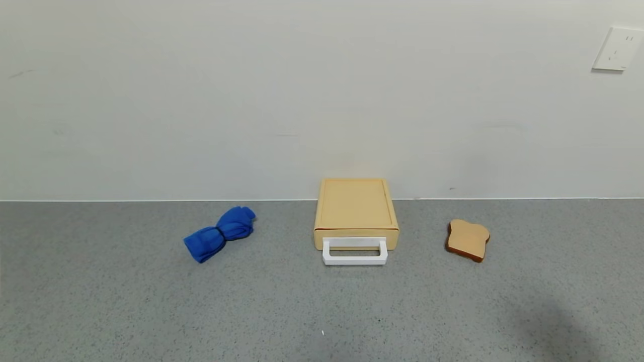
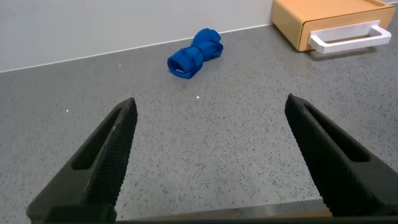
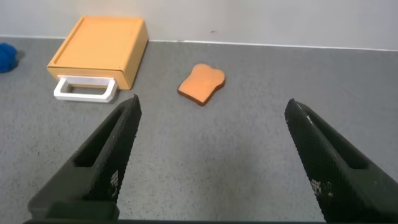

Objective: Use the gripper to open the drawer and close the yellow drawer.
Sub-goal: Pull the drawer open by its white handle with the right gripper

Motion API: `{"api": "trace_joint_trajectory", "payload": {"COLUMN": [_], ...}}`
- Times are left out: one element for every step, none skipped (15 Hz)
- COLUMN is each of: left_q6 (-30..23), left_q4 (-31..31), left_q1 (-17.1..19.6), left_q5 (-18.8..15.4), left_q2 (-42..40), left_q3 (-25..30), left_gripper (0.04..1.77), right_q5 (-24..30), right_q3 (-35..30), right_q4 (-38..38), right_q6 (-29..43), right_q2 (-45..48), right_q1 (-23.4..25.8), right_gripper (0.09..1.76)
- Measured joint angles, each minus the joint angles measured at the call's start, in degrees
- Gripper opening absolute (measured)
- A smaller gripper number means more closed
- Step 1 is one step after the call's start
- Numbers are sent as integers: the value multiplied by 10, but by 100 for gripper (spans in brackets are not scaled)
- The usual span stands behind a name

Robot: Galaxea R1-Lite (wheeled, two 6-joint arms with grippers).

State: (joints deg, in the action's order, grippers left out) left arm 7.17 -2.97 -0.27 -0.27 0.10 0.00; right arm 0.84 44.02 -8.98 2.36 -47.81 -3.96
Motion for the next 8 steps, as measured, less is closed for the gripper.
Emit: {"api": "trace_joint_trajectory", "payload": {"left_q6": [0,0,0,0,0,0,0,0], "left_q4": [0,0,0,0,0,0,0,0], "left_q1": [0,0,0,0,0,0,0,0], "left_q5": [0,0,0,0,0,0,0,0], "left_q2": [0,0,0,0,0,0,0,0], "left_q3": [0,0,0,0,0,0,0,0], "left_gripper": [172,172,172,172,172,172,172,172], "right_q5": [-2,-3,-5,-9,-17,-26,-33,-41], "right_q3": [20,41,62,85,108,130,149,170], "right_q4": [0,0,-1,-1,-2,-2,-2,-2], "right_q6": [1,2,5,8,11,14,17,21], "right_q2": [-43,-82,-122,-161,-203,-242,-280,-320], "right_q1": [-16,-33,-50,-69,-89,-107,-126,-147], "right_gripper": [170,170,170,170,170,170,170,170]}}
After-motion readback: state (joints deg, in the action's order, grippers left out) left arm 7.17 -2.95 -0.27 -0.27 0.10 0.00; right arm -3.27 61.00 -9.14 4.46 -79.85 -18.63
